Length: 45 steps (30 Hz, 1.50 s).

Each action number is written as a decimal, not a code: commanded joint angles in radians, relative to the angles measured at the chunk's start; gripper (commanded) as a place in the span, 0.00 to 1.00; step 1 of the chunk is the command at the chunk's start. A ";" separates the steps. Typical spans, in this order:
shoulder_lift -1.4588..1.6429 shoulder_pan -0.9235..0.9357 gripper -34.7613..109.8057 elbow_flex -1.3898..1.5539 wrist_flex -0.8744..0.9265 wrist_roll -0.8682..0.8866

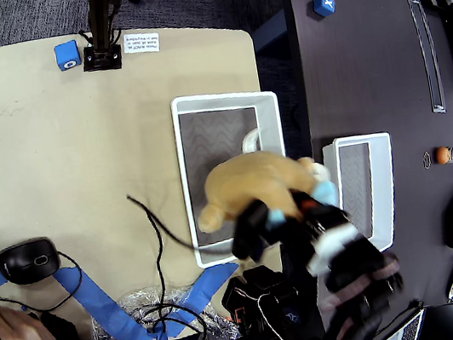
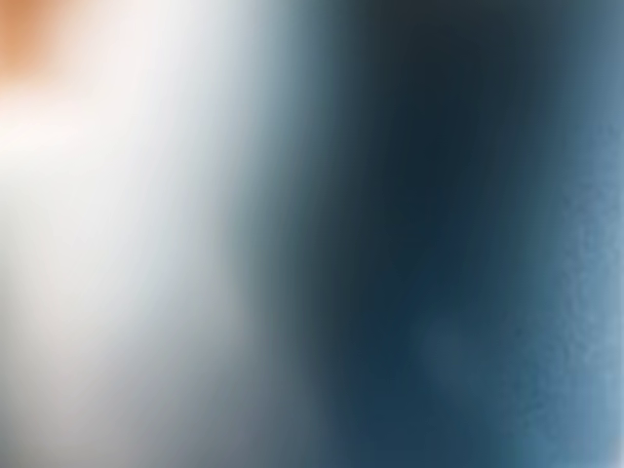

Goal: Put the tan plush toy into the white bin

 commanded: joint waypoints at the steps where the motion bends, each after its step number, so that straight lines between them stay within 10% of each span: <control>1: -0.015 0.006 0.24 -0.008 -0.037 -0.003; 45: -0.282 -0.046 0.32 -0.006 -0.126 -0.014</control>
